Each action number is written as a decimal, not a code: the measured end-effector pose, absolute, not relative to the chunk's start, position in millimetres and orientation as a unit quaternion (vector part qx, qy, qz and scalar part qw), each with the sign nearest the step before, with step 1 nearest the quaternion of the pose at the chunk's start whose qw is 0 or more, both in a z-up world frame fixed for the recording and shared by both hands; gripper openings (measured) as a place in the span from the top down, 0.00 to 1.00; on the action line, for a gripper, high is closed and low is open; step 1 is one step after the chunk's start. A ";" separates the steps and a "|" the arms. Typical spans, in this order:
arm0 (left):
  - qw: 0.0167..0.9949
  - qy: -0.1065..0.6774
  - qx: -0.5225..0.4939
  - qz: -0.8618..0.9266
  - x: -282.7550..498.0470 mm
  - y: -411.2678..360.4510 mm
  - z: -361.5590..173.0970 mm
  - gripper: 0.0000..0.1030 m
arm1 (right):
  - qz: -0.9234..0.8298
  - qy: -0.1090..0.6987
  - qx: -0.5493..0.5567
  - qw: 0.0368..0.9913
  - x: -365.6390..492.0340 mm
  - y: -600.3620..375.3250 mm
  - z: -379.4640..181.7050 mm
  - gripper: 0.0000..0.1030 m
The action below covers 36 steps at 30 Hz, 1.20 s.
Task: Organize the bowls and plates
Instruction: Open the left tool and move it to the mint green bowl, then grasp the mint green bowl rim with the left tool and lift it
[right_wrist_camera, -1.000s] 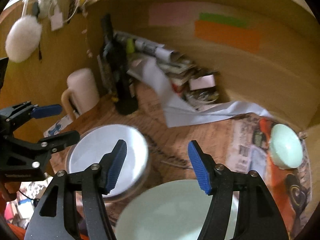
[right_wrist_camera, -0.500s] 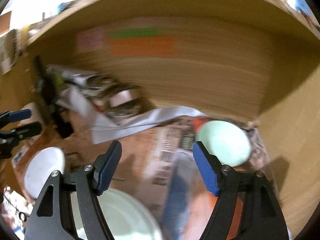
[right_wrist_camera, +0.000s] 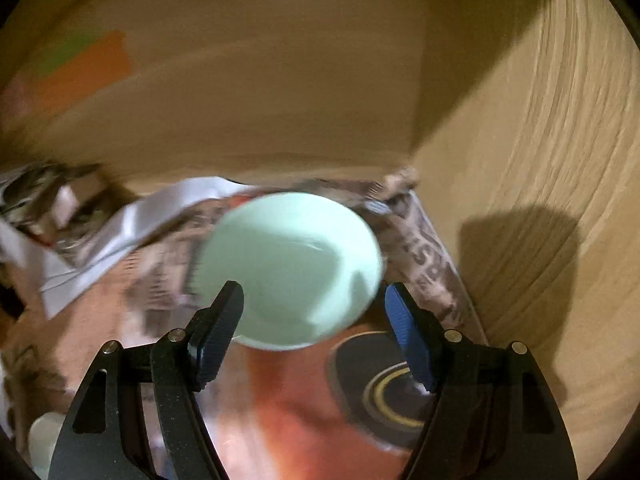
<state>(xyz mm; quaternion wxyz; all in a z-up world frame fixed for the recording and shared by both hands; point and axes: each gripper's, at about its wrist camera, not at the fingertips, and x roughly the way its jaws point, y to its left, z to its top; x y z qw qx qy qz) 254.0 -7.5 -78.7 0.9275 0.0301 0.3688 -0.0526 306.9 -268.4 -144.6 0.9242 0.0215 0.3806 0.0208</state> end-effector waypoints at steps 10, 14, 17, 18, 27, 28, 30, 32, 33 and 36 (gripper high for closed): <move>0.910 0.406 0.031 -0.080 300.4 -18.8 -101.3 0.06 | 0.009 0.461 0.067 0.885 347.5 -292.0 -191.0 0.63; 0.901 0.423 0.021 -0.090 309.4 -20.8 -110.5 0.10 | 0.028 0.472 0.075 0.878 346.8 -288.1 -199.5 0.80; 0.899 0.427 0.025 -0.093 311.6 -23.4 -114.2 0.14 | 0.021 0.463 0.047 0.885 338.7 -274.9 -197.2 0.80; 0.899 0.427 0.024 -0.094 312.1 -23.4 -114.3 0.14 | 0.029 0.465 0.044 0.884 335.9 -272.0 -197.3 0.80; 0.890 0.442 0.032 -0.102 318.3 -29.6 -122.1 0.14 | 0.131 0.475 -0.005 0.870 294.2 -219.3 -193.8 0.80; 0.888 0.447 0.032 -0.102 319.7 -30.6 -124.9 0.14 | 0.142 0.476 -0.011 0.868 288.4 -212.7 -193.3 0.80; 0.884 0.454 0.037 -0.102 321.5 -33.6 -129.7 0.14 | 0.162 0.476 -0.021 0.864 278.2 -204.9 -191.8 0.80; 0.880 0.463 0.044 -0.100 323.8 -36.0 -135.1 0.16 | 0.176 0.477 -0.027 0.861 267.1 -197.4 -191.4 0.80; 0.877 0.467 0.045 -0.100 325.2 -36.7 -138.2 0.19 | 0.180 0.478 -0.027 0.859 262.9 -195.4 -191.6 0.80; 0.866 0.487 0.047 -0.101 330.4 -38.0 -149.2 0.27 | 0.183 0.483 -0.019 0.856 265.1 -198.0 -191.2 0.79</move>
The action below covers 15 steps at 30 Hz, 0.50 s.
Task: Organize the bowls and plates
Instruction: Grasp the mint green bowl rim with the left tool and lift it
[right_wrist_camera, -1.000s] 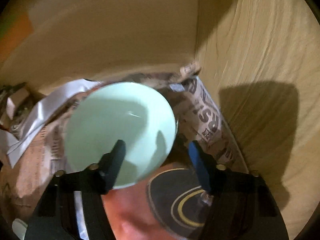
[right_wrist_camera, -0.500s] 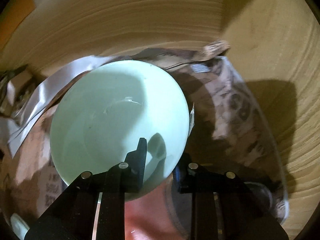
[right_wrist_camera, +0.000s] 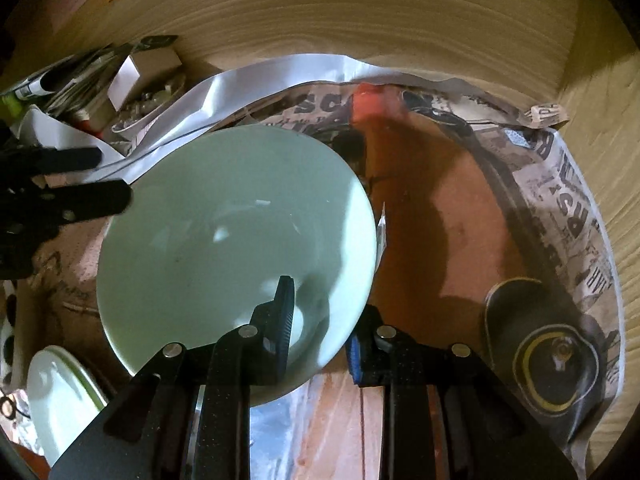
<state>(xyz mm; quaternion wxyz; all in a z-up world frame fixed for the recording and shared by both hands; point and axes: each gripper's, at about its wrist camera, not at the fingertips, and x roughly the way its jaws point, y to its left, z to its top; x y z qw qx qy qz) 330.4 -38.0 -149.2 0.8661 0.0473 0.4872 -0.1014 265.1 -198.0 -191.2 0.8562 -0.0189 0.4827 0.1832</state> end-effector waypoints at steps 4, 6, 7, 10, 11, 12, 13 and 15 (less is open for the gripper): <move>0.857 0.502 0.049 -0.105 335.2 -39.6 -159.4 0.35 | 0.181 0.483 -0.003 0.857 264.2 -201.4 -185.8 0.77; 0.851 0.512 0.048 -0.109 337.7 -42.1 -164.5 0.42 | 0.183 0.484 0.006 0.856 268.5 -203.8 -185.6 0.74; 0.848 0.517 0.048 -0.112 338.8 -43.3 -167.1 0.43 | 0.184 0.484 0.010 0.855 278.0 -203.7 -188.9 0.73; 0.840 0.528 0.049 -0.114 341.9 -46.9 -173.6 0.52 | 0.185 0.487 0.021 0.853 288.0 -205.9 -194.7 0.73; 0.838 0.531 0.049 -0.116 343.3 -48.3 -175.5 0.56 | 0.184 0.486 0.023 0.854 292.1 -206.4 -197.4 0.73; 0.835 0.535 0.048 -0.124 344.5 -50.2 -177.4 0.61 | 0.185 0.485 0.025 0.854 294.6 -206.6 -199.0 0.73; 0.833 0.536 0.047 -0.126 344.7 -51.5 -177.1 0.64 | 0.185 0.485 0.027 0.854 295.1 -206.8 -199.4 0.74; 0.830 0.539 0.046 -0.137 344.3 -55.0 -177.2 0.74 | 0.189 0.483 0.032 0.855 295.6 -207.1 -199.7 0.79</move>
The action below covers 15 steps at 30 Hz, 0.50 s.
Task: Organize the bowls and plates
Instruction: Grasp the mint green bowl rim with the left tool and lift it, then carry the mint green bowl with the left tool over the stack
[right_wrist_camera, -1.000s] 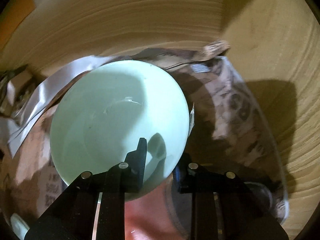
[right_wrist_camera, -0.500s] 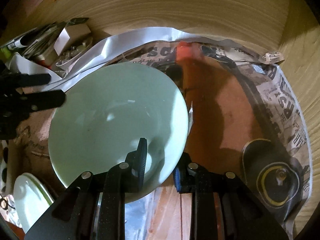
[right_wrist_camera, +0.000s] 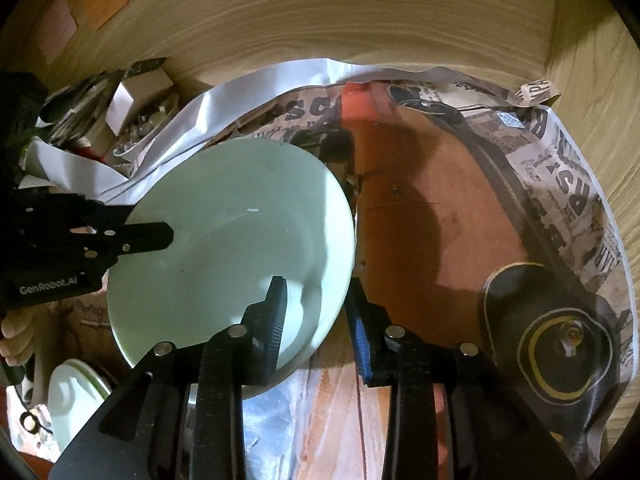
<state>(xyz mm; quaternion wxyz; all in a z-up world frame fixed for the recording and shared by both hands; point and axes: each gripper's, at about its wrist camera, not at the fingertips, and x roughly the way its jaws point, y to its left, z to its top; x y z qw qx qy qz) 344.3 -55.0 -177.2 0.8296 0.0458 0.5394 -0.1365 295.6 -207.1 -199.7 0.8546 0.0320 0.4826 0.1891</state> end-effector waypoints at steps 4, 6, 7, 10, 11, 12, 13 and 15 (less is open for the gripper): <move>0.827 0.540 0.057 -0.147 342.1 -63.3 -177.5 0.87 | 0.191 0.477 0.030 0.857 292.8 -204.1 -197.2 0.81; 0.829 0.538 0.062 -0.142 340.7 -65.7 -176.8 0.87 | 0.187 0.476 0.029 0.859 292.2 -203.7 -197.3 0.82; 0.829 0.537 0.063 -0.142 340.4 -65.8 -176.6 0.87 | 0.186 0.476 0.031 0.859 292.1 -204.2 -197.4 0.83; 0.831 0.535 0.062 -0.140 336.9 -64.8 -174.7 0.87 | 0.187 0.473 0.037 0.860 289.4 -205.5 -194.4 0.84; 0.832 0.533 0.061 -0.139 336.2 -65.2 -174.3 0.87 | 0.187 0.472 0.038 0.861 288.3 -205.4 -192.6 0.84; 0.833 0.532 0.060 -0.139 334.3 -64.9 -172.5 0.87 | 0.187 0.469 0.039 0.862 286.7 -205.4 -190.3 0.84; 0.836 0.527 0.060 -0.139 330.9 -63.8 -169.0 0.87 | 0.188 0.466 0.039 0.864 284.8 -205.2 -187.7 0.84; 0.841 0.520 0.058 -0.140 326.8 -61.7 -163.6 0.87 | 0.188 0.458 0.039 0.868 280.7 -205.2 -181.5 0.84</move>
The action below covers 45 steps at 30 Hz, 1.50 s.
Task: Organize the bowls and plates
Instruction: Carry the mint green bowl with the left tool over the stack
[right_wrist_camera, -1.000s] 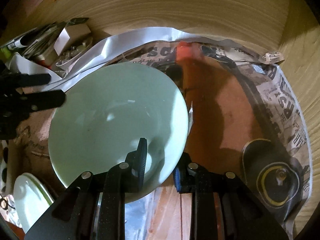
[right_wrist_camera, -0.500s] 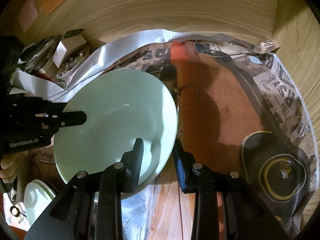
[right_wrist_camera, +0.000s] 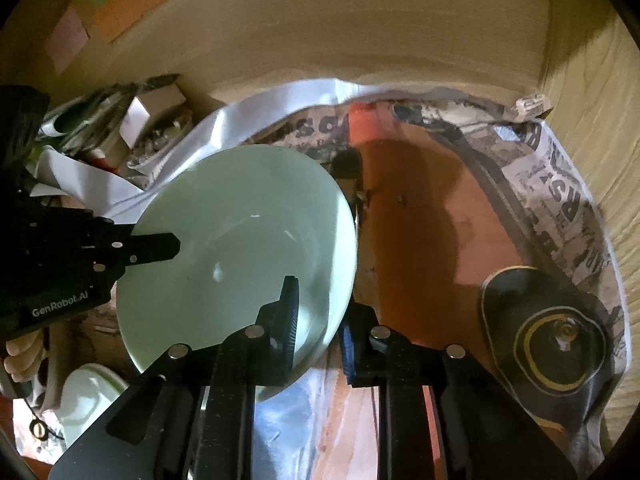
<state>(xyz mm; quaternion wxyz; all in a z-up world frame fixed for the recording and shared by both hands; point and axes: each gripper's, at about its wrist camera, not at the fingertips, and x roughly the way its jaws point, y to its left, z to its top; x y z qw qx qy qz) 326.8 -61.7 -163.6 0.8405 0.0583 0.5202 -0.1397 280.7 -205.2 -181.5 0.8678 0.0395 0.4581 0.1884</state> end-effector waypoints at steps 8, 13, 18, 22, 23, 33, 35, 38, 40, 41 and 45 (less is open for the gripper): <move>0.859 0.489 0.042 -0.146 296.5 -50.6 -135.3 0.87 | 0.192 0.421 0.034 0.886 259.4 -200.4 -150.1 0.85; 0.872 0.465 0.037 -0.145 272.3 -43.4 -120.0 0.87 | 0.199 0.407 0.028 0.891 242.4 -195.8 -133.2 0.85; 0.885 0.443 0.025 -0.142 247.1 -28.1 -106.6 0.87 | 0.207 0.395 0.022 0.895 225.7 -186.7 -121.5 0.85; 0.892 0.430 0.013 -0.139 228.5 -15.2 -99.2 0.87 | 0.217 0.387 0.017 0.896 212.8 -179.1 -114.5 0.85; 0.893 0.428 0.012 -0.137 224.7 -13.5 -98.3 0.87 | 0.220 0.385 0.015 0.896 209.4 -176.5 -112.7 0.85; 0.906 0.406 -0.011 -0.117 173.0 10.4 -86.3 0.87 | 0.247 0.368 -0.006 0.896 176.1 -148.9 -100.6 0.85; 0.909 0.402 -0.013 -0.110 161.5 18.4 -85.4 0.87 | 0.252 0.366 -0.010 0.896 170.2 -143.1 -99.6 0.85; 0.911 0.400 -0.017 -0.102 148.8 30.0 -84.9 0.87 | 0.262 0.363 -0.015 0.894 161.4 -133.2 -98.9 0.85; 0.911 0.399 -0.022 -0.096 139.8 39.0 -85.2 0.87 | 0.267 0.362 -0.019 0.893 156.1 -126.3 -99.0 0.85; 0.912 0.399 -0.024 -0.094 134.9 42.7 -85.3 0.87 | 0.269 0.361 -0.019 0.892 154.0 -123.7 -99.0 0.85; 0.914 0.396 -0.032 -0.080 117.5 57.6 -88.4 0.87 | 0.282 0.362 -0.025 0.888 144.4 -107.9 -100.7 0.85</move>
